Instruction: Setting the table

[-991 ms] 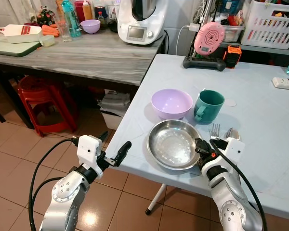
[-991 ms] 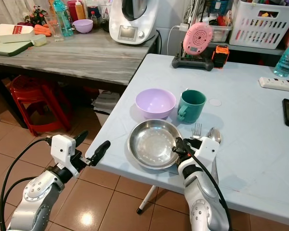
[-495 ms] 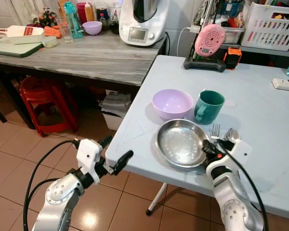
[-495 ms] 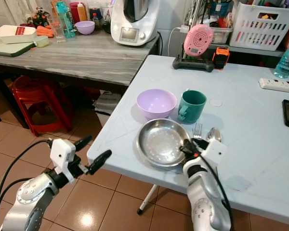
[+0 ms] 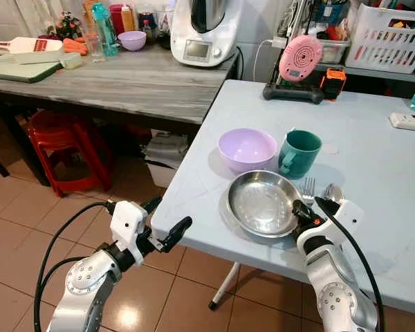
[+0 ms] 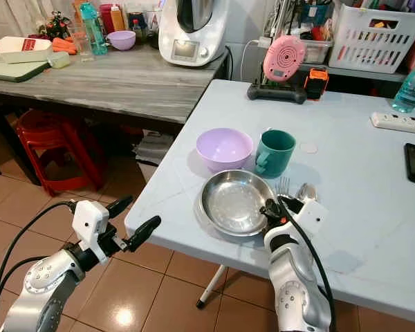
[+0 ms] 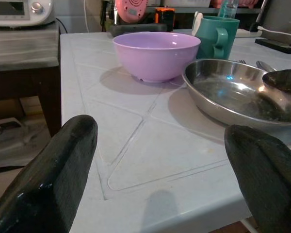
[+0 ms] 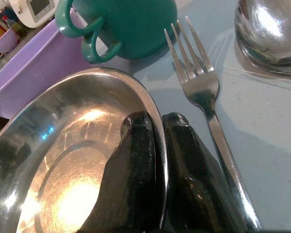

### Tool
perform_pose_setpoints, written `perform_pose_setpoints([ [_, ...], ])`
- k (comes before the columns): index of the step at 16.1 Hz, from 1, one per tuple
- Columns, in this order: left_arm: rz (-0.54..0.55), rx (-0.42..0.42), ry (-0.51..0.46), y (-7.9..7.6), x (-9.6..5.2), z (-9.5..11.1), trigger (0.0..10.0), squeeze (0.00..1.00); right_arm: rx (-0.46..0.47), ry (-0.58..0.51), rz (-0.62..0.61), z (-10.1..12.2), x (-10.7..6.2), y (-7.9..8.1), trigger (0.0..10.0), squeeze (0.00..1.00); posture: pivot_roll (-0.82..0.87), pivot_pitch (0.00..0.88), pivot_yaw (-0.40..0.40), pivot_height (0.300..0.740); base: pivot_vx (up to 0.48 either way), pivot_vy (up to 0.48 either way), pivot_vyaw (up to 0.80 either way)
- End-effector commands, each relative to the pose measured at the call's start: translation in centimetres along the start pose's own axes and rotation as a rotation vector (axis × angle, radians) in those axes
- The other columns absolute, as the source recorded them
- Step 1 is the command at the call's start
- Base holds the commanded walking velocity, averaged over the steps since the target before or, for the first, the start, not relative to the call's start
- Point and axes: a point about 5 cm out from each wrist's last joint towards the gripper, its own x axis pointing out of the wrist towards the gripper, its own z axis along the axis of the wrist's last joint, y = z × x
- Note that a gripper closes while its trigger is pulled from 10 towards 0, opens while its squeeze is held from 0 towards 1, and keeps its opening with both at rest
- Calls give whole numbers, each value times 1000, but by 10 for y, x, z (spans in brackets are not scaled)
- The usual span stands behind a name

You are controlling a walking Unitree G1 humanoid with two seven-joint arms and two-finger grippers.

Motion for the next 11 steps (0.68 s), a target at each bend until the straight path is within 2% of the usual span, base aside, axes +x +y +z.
perform_pose_setpoints([
  [1,-10,10,4,-1,-1,-1,10000,0,33,66,-37,-16,-1,-2,10000,0,-11,0,22,740,0,0,0],
  [2,-2,11,5,0,-1,-1,10000,0,39,62,-23,-15,-1,1,10000,0,-11,0,22,740,0,0,0],
  [3,55,-16,1,6,-1,-1,10000,0,25,51,-1,-13,-2,5,10000,0,-11,0,21,740,0,0,0],
  [4,190,-8,8,22,0,-2,10000,0,8,11,61,-6,-4,14,10000,0,-12,0,22,740,0,0,0],
  [6,278,-37,-2,34,-1,-2,10000,0,-9,-30,117,4,-10,22,10000,0,-13,0,23,740,0,0,0],
  [7,285,-47,-6,35,0,-2,10000,0,-12,-41,132,6,-12,23,10000,0,-13,0,23,740,0,0,0],
  [8,308,-67,-24,38,3,0,10000,0,-74,-89,183,15,-19,28,10000,0,-14,0,23,740,0,0,0],
  [10,321,-90,-39,38,7,1,10000,0,-121,-94,207,19,-24,31,10000,0,-22,0,28,740,0,0,0],
  [11,306,-91,-46,37,10,1,10000,0,-118,-89,204,19,-25,31,10000,0,-23,0,28,740,0,274,-538],
])
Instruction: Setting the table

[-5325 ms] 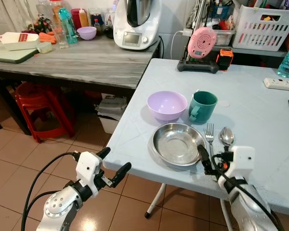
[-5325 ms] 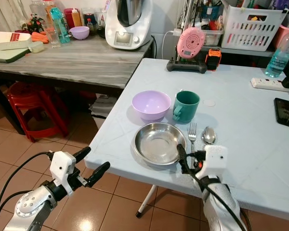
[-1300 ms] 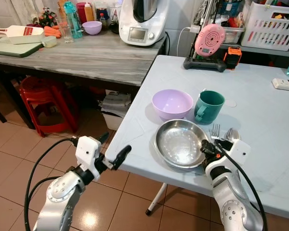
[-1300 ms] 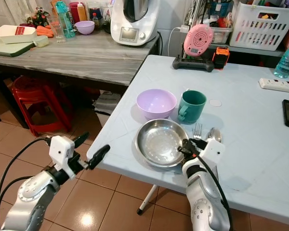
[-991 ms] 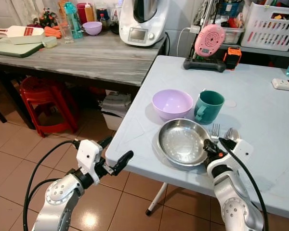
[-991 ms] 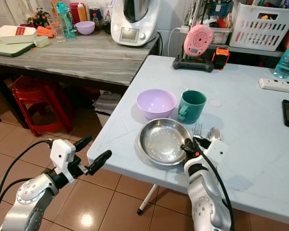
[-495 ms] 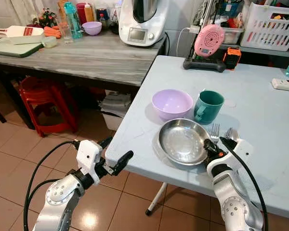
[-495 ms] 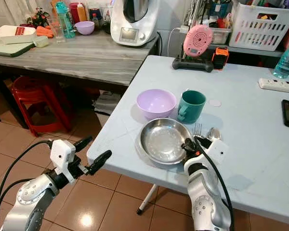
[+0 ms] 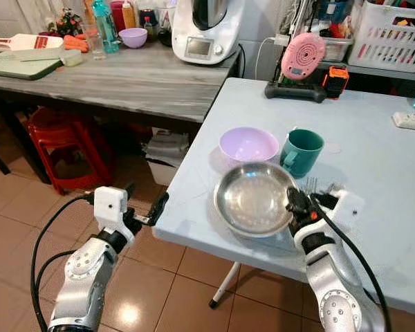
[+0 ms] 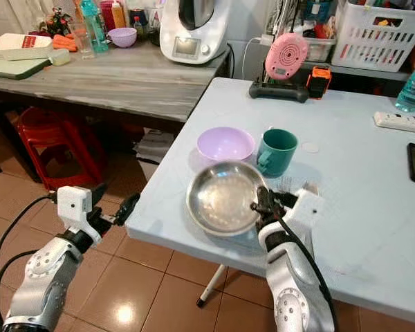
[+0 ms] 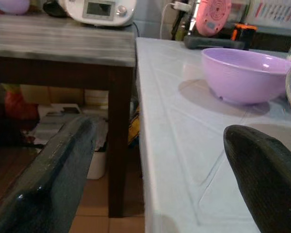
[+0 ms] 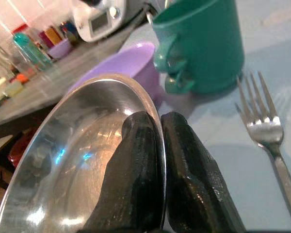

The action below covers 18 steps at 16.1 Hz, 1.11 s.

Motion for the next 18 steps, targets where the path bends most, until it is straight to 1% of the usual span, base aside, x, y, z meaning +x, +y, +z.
perform_pose_setpoints([
  [1,-1,-4,-5,0,3,1,10000,0,-6,13,-5,-1,-3,-1,10000,0,-23,0,28,740,0,300,-619],
  [3,3,-7,-6,2,3,1,10000,0,-9,17,-6,-2,-6,-2,10000,0,-28,0,31,740,0,321,-703],
  [5,4,-7,-5,2,4,0,10000,0,-26,12,-1,-2,-7,-1,10000,0,-28,0,31,740,0,330,0],
  [8,0,-11,-9,-1,6,0,10000,0,-24,13,2,-2,-5,1,10000,0,-20,0,28,740,0,339,0],
  [12,0,-14,-7,-3,5,-2,10000,0,-30,2,4,0,-3,0,10000,0,-17,0,23,740,0,370,0],
  [14,0,-14,-8,-4,6,-3,10000,0,-32,-2,10,0,-1,3,10000,0,-17,0,22,740,0,381,0],
  [18,-3,-18,-11,-6,7,-3,10000,0,-35,0,14,0,0,4,10000,0,-18,0,24,740,0,406,-602],
])
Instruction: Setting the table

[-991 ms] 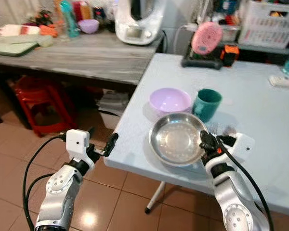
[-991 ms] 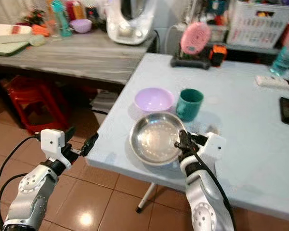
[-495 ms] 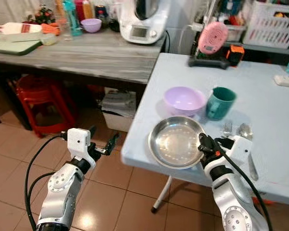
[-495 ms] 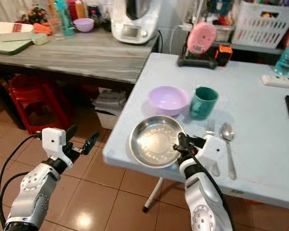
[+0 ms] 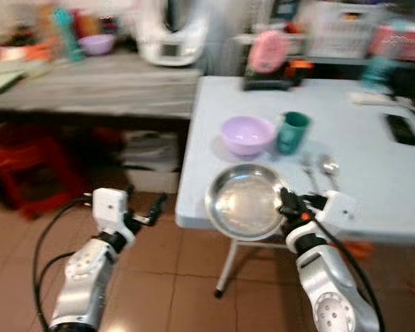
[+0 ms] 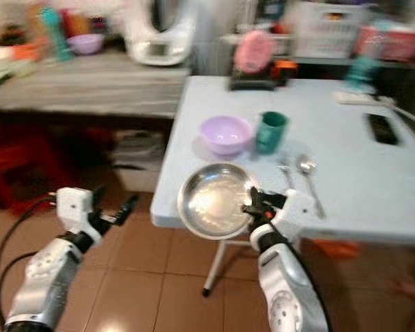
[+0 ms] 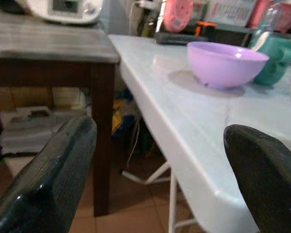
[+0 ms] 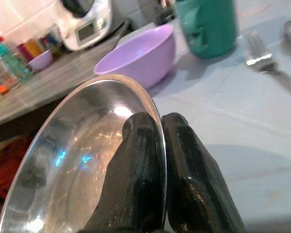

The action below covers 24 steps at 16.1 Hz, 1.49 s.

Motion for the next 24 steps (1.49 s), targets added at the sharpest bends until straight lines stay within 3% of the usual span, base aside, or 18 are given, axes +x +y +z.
perform_pose_setpoints([
  [1,-22,-2,-11,-8,4,2,10000,0,-6,-24,-8,6,1,-3,10000,0,-20,0,25,740,0,412,0],
  [9,-33,0,-12,-11,7,1,10000,0,-5,-25,-23,5,0,-6,10000,0,-23,0,27,740,0,433,0],
  [14,99,47,-60,6,3,10,10000,0,-64,-69,-53,12,-8,-15,10000,0,-17,0,23,740,0,458,0],
  [17,144,65,-34,12,-11,2,10000,0,-86,-74,-56,12,-13,-19,10000,0,-15,0,21,740,0,456,0],
  [24,130,67,-30,8,-7,2,10000,0,-101,-95,-60,14,-9,-18,10000,0,-10,0,26,740,0,453,0],
])
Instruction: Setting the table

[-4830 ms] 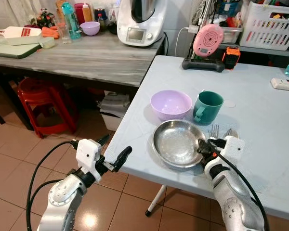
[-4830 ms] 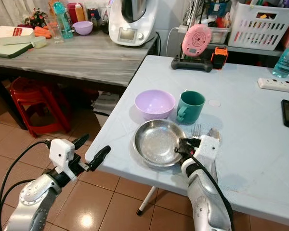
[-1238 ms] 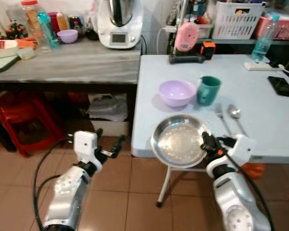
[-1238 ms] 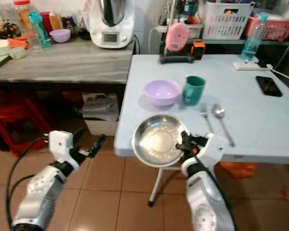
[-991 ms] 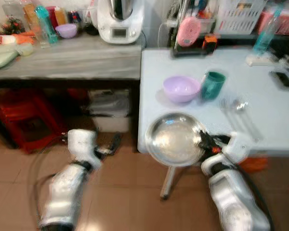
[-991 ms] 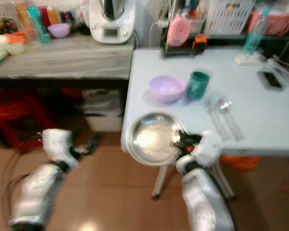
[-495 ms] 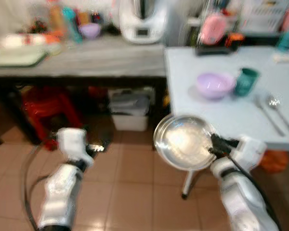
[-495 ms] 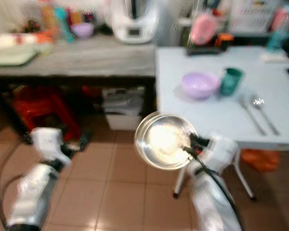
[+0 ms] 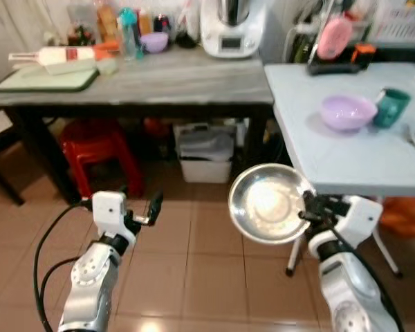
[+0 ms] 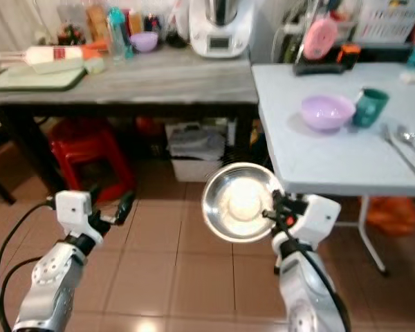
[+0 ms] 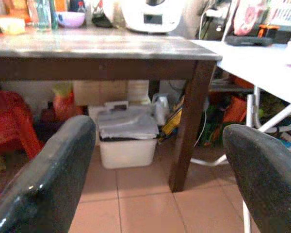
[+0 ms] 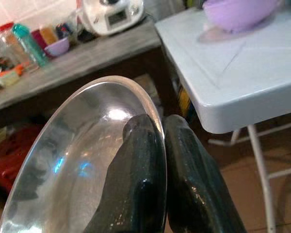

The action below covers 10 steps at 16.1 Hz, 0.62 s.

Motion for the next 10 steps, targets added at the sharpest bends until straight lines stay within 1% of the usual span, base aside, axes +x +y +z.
perform_pose_setpoints([
  [1,15,31,-2,8,-1,4,10000,0,10,-20,23,3,2,8,10000,0,-11,0,27,740,0,454,0],
  [4,9,36,1,9,0,4,10000,0,2,-29,19,4,2,7,10000,0,-13,0,30,740,0,454,0],
  [5,20,39,-2,10,2,5,10000,0,5,-32,15,4,2,7,10000,0,-13,0,30,740,0,247,0],
  [7,16,54,-9,8,3,6,10000,0,7,-33,14,4,2,7,10000,0,-13,0,30,740,0,0,0],
  [8,10,82,8,9,3,5,10000,0,7,-35,15,4,3,7,10000,0,-15,0,31,740,0,0,0],
  [9,7,62,5,8,3,5,10000,0,4,-38,20,4,3,8,10000,0,-15,0,31,740,0,0,0],
  [10,-1,62,3,8,4,5,10000,0,1,-42,23,5,3,8,10000,0,-15,0,31,740,0,0,0],
])
